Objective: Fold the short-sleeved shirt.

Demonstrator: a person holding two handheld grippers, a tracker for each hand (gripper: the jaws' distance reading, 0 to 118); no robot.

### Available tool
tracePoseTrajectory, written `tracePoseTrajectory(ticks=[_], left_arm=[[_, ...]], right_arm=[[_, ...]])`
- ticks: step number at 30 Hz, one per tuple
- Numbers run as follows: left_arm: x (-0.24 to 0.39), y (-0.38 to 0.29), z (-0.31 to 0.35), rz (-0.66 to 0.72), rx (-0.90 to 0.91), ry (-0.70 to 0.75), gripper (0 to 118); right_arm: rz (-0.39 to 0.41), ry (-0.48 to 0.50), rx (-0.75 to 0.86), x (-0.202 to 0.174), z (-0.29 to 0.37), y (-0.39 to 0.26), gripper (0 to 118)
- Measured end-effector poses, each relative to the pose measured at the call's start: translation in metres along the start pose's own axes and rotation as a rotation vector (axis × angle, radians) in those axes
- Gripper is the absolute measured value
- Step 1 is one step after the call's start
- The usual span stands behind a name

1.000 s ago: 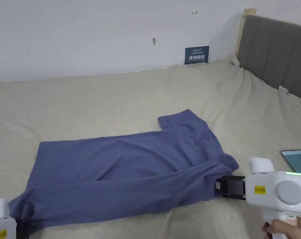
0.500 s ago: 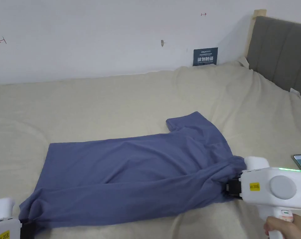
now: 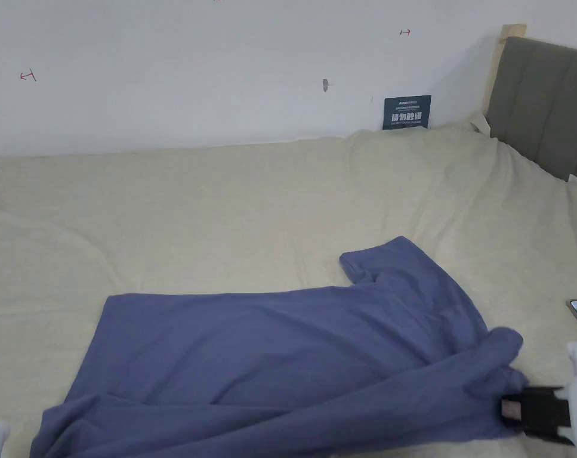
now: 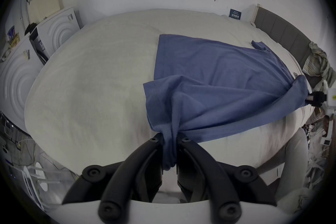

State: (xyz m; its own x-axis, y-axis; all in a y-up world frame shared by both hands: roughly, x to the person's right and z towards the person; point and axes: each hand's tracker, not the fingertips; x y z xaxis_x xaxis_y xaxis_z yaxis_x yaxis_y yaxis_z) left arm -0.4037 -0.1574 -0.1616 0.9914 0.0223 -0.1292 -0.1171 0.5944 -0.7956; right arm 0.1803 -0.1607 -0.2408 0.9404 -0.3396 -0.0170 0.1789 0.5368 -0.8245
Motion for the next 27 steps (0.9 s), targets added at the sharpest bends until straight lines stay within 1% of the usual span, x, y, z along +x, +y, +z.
tracePoseTrajectory(ticks=[2, 3, 4, 5, 6, 7, 8, 10, 12, 14, 15, 16, 17, 18, 19, 20, 21, 22, 24, 25, 27], left_arm=[[-0.005, -0.018, -0.005, 0.015, -0.020, -0.015, 13], [-0.007, -0.023, -0.007, 0.032, -0.025, -0.027, 13], [-0.010, -0.028, -0.009, 0.039, -0.017, -0.042, 21], [-0.019, -0.033, -0.018, 0.053, -0.020, -0.042, 39], [-0.020, -0.033, -0.020, 0.065, -0.033, -0.036, 77], [-0.020, -0.034, -0.021, 0.059, -0.032, -0.018, 101], [-0.020, -0.035, -0.020, 0.055, -0.022, -0.004, 111], [-0.019, -0.030, -0.009, 0.064, 0.021, -0.023, 111], [-0.019, -0.022, 0.002, 0.098, 0.068, -0.073, 111], [-0.013, -0.008, 0.018, 0.070, 0.112, -0.115, 111], [-0.010, 0.000, 0.022, 0.055, 0.127, -0.105, 111], [-0.007, 0.008, 0.026, 0.034, 0.157, -0.099, 111], [-0.004, 0.014, 0.025, 0.026, 0.171, -0.101, 111], [-0.002, 0.022, 0.026, 0.035, 0.164, -0.105, 106], [0.001, 0.028, 0.028, 0.035, 0.185, -0.109, 93], [0.004, 0.035, 0.028, 0.038, 0.231, -0.094, 68], [0.007, 0.043, 0.027, 0.044, 0.223, -0.085, 29], [0.010, 0.050, 0.024, 0.041, 0.228, -0.071, 5], [0.015, 0.062, 0.016, 0.022, 0.237, -0.016, 2], [0.019, 0.070, 0.009, 0.015, 0.215, -0.022, 1], [0.017, 0.082, -0.002, 0.044, 0.221, -0.047, 0]], right_arm=[[-0.029, -0.002, -0.035, 0.009, -0.005, -0.017, 9], [-0.056, 0.019, -0.041, 0.013, -0.008, -0.022, 16], [-0.093, 0.032, -0.044, 0.017, -0.010, -0.026, 29], [-0.115, 0.023, -0.044, 0.019, -0.010, -0.030, 47], [-0.101, -0.014, -0.033, 0.019, -0.009, -0.030, 57], [-0.100, -0.010, -0.028, 0.018, -0.006, -0.030, 61], [-0.110, 0.004, -0.010, 0.017, 0.000, -0.030, 64], [-0.103, -0.032, 0.010, 0.012, 0.011, -0.029, 65], [-0.055, -0.084, 0.046, 0.013, 0.022, -0.023, 65], [-0.022, -0.076, 0.074, 0.005, 0.038, -0.018, 65], [-0.002, -0.055, 0.099, 0.004, 0.043, -0.012, 64], [0.020, -0.024, 0.119, -0.001, 0.049, -0.008, 60], [0.028, -0.016, 0.137, -0.008, 0.055, -0.002, 50], [0.045, -0.007, 0.161, -0.014, 0.059, 0.003, 23], [0.051, 0.000, 0.191, -0.018, 0.061, 0.010, 7], [0.062, -0.006, 0.210, -0.024, 0.062, 0.018, 5], [0.077, -0.001, 0.218, -0.029, 0.061, 0.026, 3], [0.092, 0.002, 0.224, -0.034, 0.059, 0.035, 0], [0.102, -0.014, 0.234, -0.044, 0.054, 0.051, 0], [0.107, -0.013, 0.233, -0.048, 0.050, 0.062, 0], [0.123, 0.007, 0.240, -0.054, 0.040, 0.081, 0]])
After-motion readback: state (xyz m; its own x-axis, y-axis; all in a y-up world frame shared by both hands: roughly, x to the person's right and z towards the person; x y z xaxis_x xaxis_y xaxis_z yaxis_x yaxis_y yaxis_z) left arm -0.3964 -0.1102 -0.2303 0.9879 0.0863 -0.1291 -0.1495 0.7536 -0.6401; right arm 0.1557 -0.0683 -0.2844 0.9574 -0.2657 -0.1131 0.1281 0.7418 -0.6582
